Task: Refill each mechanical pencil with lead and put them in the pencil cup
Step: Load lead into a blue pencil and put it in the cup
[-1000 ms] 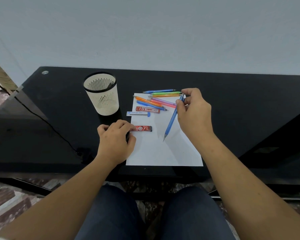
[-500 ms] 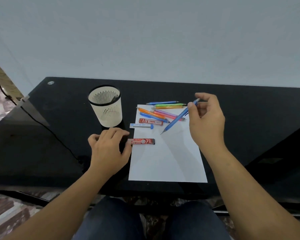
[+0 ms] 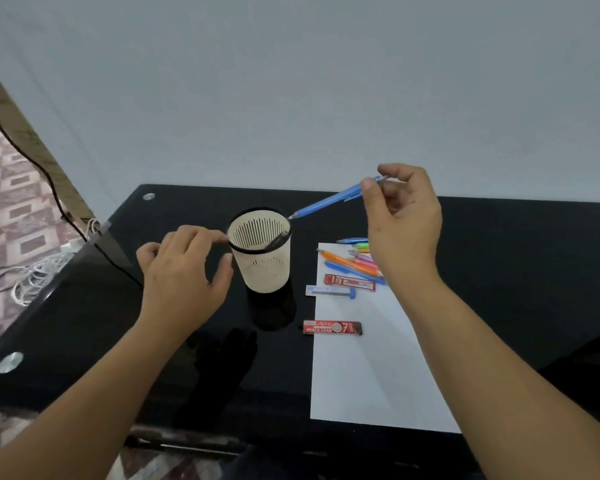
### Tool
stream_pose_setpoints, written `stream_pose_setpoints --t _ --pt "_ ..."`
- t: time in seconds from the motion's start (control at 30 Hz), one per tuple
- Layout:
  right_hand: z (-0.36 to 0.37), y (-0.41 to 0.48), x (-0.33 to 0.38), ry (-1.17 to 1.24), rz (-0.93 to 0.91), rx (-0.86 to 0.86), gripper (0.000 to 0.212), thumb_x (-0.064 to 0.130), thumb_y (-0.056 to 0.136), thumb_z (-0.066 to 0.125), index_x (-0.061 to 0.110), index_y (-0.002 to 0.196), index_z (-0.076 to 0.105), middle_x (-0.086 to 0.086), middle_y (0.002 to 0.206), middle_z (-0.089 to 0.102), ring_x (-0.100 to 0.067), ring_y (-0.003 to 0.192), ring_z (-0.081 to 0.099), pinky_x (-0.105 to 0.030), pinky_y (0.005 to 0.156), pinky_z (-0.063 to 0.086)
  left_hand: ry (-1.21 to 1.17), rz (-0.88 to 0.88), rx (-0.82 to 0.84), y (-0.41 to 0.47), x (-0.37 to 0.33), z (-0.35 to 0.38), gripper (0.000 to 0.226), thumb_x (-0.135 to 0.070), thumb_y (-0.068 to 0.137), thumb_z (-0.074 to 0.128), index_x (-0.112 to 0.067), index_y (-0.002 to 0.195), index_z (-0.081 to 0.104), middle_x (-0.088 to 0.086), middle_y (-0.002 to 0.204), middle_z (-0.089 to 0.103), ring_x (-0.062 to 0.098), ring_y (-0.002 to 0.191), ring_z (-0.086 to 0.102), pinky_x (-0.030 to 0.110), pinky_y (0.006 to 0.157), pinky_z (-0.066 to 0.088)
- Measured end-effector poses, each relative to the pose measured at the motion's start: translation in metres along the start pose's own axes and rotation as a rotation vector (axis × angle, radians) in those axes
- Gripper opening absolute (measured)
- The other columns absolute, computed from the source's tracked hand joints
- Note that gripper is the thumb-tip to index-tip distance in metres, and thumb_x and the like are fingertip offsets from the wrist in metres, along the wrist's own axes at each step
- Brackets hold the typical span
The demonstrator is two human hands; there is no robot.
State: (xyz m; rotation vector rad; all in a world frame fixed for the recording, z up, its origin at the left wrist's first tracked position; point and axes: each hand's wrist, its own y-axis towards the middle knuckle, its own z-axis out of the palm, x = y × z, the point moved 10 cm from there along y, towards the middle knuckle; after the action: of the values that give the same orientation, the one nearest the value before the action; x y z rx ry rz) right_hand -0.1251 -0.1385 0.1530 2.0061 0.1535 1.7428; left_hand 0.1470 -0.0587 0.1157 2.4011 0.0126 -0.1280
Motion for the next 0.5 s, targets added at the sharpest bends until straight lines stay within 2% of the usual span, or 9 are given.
stream_pose_setpoints --t 0.1,0.3,0.5 --pt "0.028 0.002 0.001 -0.028 -0.015 0.045 0.016 0.027 0.091 0.062 0.025 0.106 0.057 0.01 0.086 0.067 0.0 0.081 0.065 -0.013 0.069 0.051 0.004 0.054 0.035 0.009 0.008 0.003 0.026 -0.034 0.088 0.056 -0.023 0.109 0.066 -0.004 0.106 0.061 0.017 0.092 0.058 0.038 0.083 0.028" --pt "0.074 -0.004 -0.014 -0.105 0.013 0.158 0.013 0.028 0.09 0.063 0.028 0.102 0.059 0.014 0.087 0.066 0.001 0.08 0.063 -0.01 0.067 0.049 -0.048 0.13 0.056 0.013 0.014 0.008 0.021 -0.031 0.088 0.056 -0.026 0.102 0.07 -0.01 0.103 0.065 0.013 0.092 0.061 0.035 0.083 0.031" --pt "0.098 -0.014 -0.032 -0.212 0.036 0.24 0.01 0.028 0.089 0.064 0.028 0.099 0.067 0.02 0.084 0.065 0.005 0.081 0.061 -0.006 0.066 0.047 -0.128 0.13 0.089 0.01 0.018 0.017 0.024 -0.032 0.09 0.054 -0.023 0.105 0.069 -0.009 0.105 0.066 0.012 0.096 0.061 0.031 0.083 0.036"
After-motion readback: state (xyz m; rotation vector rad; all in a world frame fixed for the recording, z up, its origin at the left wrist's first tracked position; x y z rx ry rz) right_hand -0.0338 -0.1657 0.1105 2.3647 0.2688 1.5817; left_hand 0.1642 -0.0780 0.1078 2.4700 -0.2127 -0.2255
